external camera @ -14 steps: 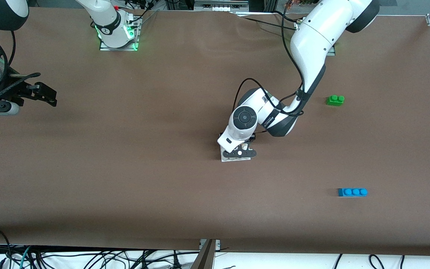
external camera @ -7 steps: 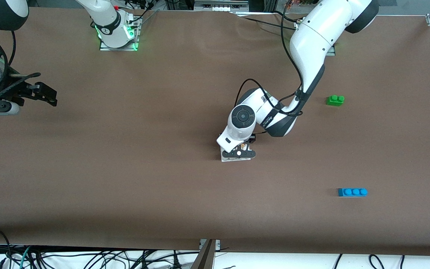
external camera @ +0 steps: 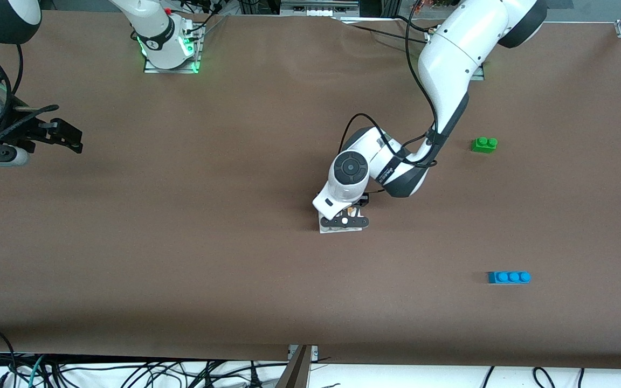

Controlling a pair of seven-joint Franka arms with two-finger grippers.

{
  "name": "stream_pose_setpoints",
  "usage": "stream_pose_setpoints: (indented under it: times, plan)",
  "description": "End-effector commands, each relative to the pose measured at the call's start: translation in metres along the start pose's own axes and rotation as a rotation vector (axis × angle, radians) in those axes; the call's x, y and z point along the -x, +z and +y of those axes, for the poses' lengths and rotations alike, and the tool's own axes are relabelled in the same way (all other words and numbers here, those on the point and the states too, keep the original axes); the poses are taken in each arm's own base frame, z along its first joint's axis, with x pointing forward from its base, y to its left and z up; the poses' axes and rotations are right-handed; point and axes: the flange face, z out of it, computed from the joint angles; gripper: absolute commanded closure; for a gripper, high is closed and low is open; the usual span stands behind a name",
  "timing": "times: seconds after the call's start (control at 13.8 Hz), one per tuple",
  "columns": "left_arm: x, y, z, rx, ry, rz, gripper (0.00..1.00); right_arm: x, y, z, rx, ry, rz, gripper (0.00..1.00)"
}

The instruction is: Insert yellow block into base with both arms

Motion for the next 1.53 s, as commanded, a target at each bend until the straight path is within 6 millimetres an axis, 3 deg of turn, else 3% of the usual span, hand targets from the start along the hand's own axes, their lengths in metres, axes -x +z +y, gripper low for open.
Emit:
stream_pose_setpoints:
  times: [0.0, 0.51, 1.45]
  plan:
    - [0.001, 0.018, 0.005, -0.025, 0.017, -0.006, 0.84, -0.001, -0.004, 0.0, -0.011, 0.012, -0.007, 0.0]
    - [0.007, 0.014, 0.005, -0.03, 0.001, -0.059, 0.84, -0.001, -0.005, -0.002, -0.015, 0.01, -0.001, 0.0]
    - [-0.003, 0.008, 0.0, -0.024, 0.073, -0.033, 0.88, -0.001, -0.005, -0.003, -0.018, 0.01, -0.005, 0.0]
